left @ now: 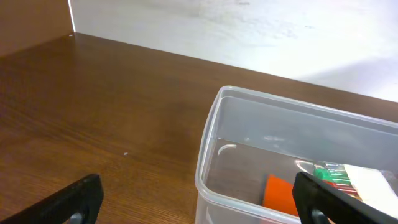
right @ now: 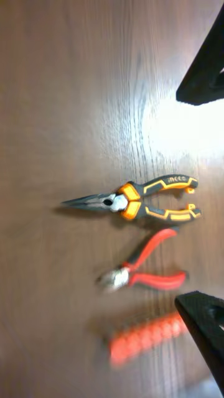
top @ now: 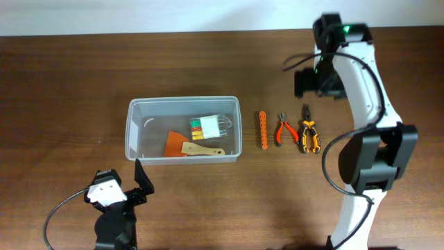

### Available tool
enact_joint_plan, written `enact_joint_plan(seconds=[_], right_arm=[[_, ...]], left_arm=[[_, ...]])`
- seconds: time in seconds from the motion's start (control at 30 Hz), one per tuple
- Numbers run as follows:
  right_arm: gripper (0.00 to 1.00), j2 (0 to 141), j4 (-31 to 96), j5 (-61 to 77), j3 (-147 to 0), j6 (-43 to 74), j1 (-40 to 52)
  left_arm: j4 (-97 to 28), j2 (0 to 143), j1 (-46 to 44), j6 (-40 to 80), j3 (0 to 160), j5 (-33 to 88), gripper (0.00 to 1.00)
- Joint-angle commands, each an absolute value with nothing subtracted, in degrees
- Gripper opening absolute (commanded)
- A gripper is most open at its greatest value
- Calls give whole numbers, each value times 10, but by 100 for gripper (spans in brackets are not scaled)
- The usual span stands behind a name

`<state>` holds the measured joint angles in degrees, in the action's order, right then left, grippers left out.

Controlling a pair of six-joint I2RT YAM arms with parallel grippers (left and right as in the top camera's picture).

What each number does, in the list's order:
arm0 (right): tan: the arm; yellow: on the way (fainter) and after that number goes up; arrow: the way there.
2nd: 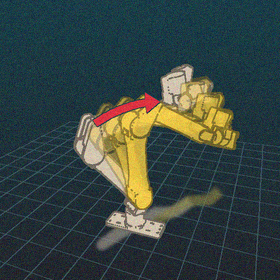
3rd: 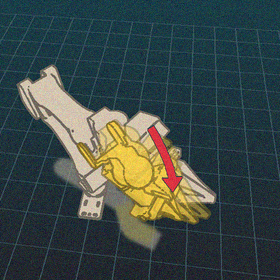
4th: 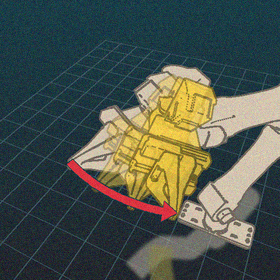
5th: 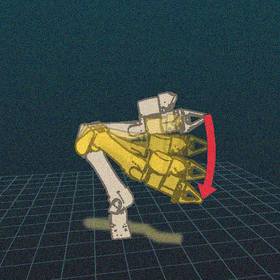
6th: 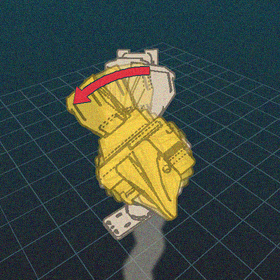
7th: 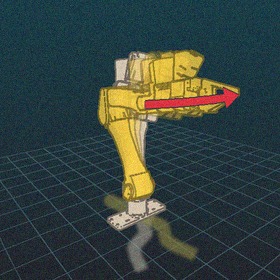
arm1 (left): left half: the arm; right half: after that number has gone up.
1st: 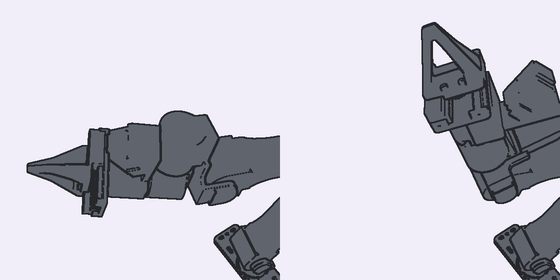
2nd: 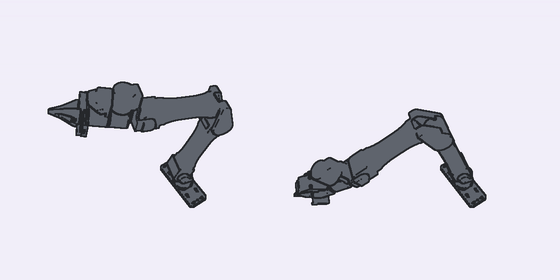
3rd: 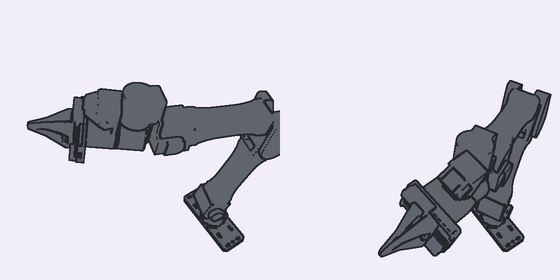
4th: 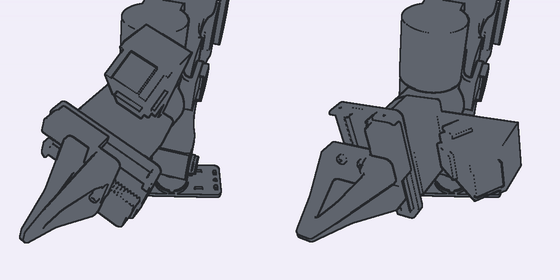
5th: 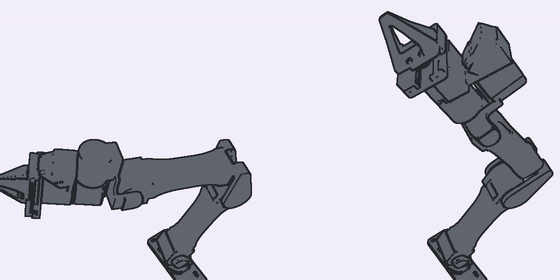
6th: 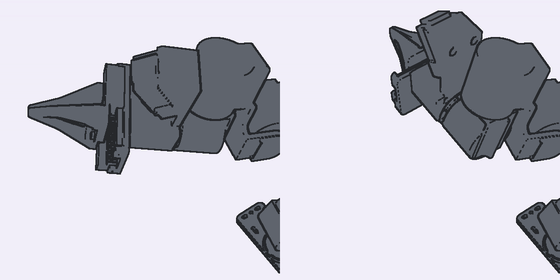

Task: Pack container
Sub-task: 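Move the right gripper to the orange-black pliers and grasp them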

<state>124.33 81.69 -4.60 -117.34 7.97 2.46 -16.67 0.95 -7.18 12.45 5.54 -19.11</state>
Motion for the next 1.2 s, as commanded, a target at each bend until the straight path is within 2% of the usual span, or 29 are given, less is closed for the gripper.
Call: enact_joint_plan(seconds=[0.0,0.27,0.73,1.17], right_arm=[[89,1239,788,-32,-1083,63,6],[85,1239,753,0,-980,-18,-27],[82,1239,660,20,-851,-41,-43],[66,1232,651,56,-838,-41,-42]], left_arm=[[-167,7,-75,119,53,-193,99],[-167,7,-75,119,53,-193,99],[-167,7,-75,119,53,-193,99],[-167,7,-75,119,53,-193,99]])
